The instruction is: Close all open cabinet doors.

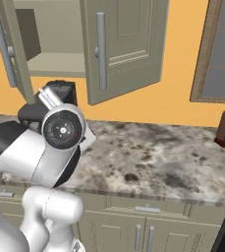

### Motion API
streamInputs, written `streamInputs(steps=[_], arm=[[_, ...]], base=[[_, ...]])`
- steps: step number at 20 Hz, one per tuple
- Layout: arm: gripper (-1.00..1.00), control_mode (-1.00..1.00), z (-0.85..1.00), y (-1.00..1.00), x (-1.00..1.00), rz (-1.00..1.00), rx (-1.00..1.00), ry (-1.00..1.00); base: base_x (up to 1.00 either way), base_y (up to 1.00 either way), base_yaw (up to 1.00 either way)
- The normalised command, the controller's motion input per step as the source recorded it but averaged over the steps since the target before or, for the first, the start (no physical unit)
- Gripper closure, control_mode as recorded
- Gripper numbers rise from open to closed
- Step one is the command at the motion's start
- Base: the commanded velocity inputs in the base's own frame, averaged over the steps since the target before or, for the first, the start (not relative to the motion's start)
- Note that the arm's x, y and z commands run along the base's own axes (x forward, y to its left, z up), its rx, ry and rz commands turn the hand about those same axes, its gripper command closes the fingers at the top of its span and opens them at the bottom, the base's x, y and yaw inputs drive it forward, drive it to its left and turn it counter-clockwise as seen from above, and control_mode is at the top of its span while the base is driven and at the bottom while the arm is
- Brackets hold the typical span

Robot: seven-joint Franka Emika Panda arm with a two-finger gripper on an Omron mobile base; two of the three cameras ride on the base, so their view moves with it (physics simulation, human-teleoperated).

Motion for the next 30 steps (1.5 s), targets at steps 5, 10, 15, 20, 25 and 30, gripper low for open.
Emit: streamInputs(steps=[5,10,15,20,25,30], arm=[[-1.00,-1.00,0.10,-0.43,-0.01,-0.06,0.13,0.07],[-1.00,-1.00,0.10,-0.40,0.00,-0.10,0.15,0.08],[-1.00,-1.00,0.12,-0.40,0.06,-0.07,0.22,0.04],[-1.00,-1.00,0.04,-0.33,0.32,-0.07,0.16,0.02],[-1.00,-1.00,0.00,-0.16,0.57,0.00,0.14,0.00],[-1.00,-1.00,0.06,-0.10,0.59,0.00,0.20,0.00]], base=[[0.00,0.00,0.00],[0.00,0.00,0.00],[0.00,0.00,0.00],[0.00,0.00,0.00],[0.00,0.00,0.00],[0.00,0.00,0.00]])
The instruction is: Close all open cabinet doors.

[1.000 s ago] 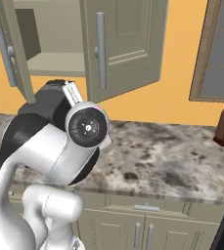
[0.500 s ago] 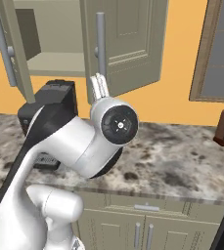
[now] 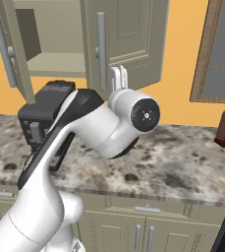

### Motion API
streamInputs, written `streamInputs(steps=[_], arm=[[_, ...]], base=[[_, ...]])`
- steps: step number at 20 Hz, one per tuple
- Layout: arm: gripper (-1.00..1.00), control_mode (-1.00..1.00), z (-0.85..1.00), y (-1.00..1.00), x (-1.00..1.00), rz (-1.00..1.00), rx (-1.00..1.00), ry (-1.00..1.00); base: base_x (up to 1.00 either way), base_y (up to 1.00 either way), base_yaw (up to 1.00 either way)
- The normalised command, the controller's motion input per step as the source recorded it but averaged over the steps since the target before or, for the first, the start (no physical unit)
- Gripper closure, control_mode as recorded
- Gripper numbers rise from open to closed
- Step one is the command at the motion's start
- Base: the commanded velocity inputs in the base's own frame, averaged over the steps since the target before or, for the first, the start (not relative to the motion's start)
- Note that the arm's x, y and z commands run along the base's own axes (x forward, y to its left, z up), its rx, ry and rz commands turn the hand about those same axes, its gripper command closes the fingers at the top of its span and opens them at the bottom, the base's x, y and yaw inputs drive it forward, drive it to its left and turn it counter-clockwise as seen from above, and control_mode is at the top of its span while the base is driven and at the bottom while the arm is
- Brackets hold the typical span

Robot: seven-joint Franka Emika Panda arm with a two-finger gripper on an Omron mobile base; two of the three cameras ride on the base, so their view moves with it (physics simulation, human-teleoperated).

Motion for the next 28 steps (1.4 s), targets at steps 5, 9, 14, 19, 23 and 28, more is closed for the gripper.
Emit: streamInputs(steps=[5,9,14,19,23,28], arm=[[-1.00,-1.00,0.07,-0.07,0.53,0.00,0.17,0.00],[-1.00,-1.00,0.07,-0.04,0.52,0.01,0.17,0.00],[-1.00,-1.00,0.10,0.00,0.45,0.04,0.15,0.00],[-1.00,-1.00,0.11,0.04,0.46,0.05,0.13,0.00],[-1.00,-1.00,0.10,0.04,0.45,0.07,0.14,0.00],[-1.00,-1.00,0.06,0.09,0.45,0.07,0.11,-0.01]], base=[[0.00,0.00,0.00],[0.00,0.00,0.00],[0.00,0.00,0.00],[0.00,0.00,0.00],[0.00,0.00,0.00],[0.00,0.00,0.00]])
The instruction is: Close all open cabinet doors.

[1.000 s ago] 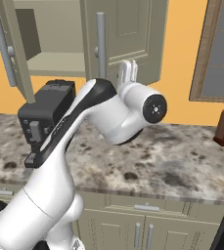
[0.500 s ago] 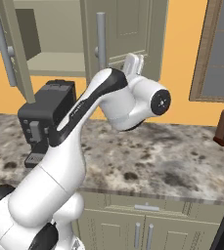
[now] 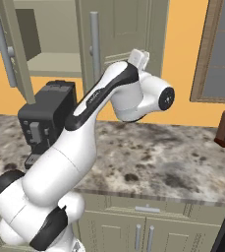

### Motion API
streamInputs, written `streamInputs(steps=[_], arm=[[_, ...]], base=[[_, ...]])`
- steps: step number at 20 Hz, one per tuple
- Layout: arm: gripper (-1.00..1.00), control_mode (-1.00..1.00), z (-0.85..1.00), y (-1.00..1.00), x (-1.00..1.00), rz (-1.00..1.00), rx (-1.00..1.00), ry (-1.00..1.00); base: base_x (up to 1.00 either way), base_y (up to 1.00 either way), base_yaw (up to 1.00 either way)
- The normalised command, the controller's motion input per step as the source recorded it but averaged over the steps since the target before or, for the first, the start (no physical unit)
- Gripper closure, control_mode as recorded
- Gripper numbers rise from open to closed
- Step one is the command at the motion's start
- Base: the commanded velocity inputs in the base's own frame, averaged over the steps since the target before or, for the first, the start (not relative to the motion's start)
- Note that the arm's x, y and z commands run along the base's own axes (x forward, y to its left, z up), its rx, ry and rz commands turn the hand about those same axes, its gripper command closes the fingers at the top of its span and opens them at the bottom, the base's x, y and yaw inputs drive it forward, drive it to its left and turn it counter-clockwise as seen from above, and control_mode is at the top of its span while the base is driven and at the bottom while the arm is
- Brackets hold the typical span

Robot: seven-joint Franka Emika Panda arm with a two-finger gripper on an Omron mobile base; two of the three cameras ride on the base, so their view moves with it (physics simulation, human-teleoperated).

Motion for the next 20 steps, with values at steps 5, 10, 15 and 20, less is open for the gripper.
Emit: streamInputs(steps=[5,10,15,20], arm=[[-1.00,-1.00,0.07,0.09,0.44,0.07,0.11,-0.01],[-1.00,-1.00,0.02,0.22,0.49,0.06,0.07,-0.01],[-1.00,-1.00,0.00,0.41,0.41,0.02,0.00,-0.03],[-1.00,-1.00,0.00,0.54,0.27,0.00,-0.01,0.00]], base=[[0.00,0.00,0.00],[0.00,0.00,0.00],[0.00,0.00,0.00],[0.00,0.00,0.00]])
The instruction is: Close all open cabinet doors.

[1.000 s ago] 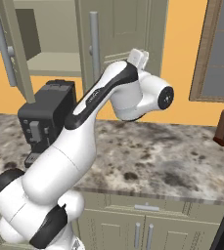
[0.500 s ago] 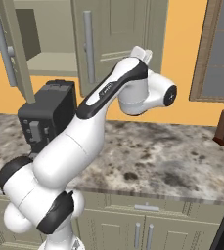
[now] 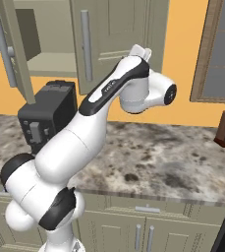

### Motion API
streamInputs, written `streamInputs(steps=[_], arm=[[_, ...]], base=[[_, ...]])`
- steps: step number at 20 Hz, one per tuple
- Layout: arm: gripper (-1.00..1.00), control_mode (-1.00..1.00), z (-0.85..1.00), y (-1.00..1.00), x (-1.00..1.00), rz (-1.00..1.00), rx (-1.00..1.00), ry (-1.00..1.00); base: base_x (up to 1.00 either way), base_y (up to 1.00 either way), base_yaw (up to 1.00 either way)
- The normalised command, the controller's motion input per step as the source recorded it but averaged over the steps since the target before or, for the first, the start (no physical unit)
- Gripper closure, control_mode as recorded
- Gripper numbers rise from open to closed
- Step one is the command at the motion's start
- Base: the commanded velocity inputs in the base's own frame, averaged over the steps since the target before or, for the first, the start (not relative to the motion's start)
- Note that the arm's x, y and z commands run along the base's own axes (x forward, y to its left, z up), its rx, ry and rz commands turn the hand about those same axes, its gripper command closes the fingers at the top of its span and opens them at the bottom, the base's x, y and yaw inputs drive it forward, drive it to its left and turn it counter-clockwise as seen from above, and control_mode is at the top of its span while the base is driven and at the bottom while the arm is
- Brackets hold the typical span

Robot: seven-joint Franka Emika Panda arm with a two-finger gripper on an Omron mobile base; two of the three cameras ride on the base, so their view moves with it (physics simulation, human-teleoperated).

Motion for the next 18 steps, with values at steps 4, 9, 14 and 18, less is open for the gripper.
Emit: streamInputs(steps=[4,9,14,18], arm=[[-1.00,-1.00,-0.09,0.60,0.43,0.00,-0.06,0.00],[-1.00,-1.00,-0.13,0.64,0.50,0.00,-0.09,0.00],[-1.00,-1.00,-0.15,0.62,0.51,0.00,-0.09,0.02],[-1.00,-1.00,-0.17,0.57,0.49,0.00,-0.09,0.02]], base=[[0.00,0.00,0.00],[0.00,0.00,0.00],[0.00,0.00,0.00],[0.00,0.00,0.00]])
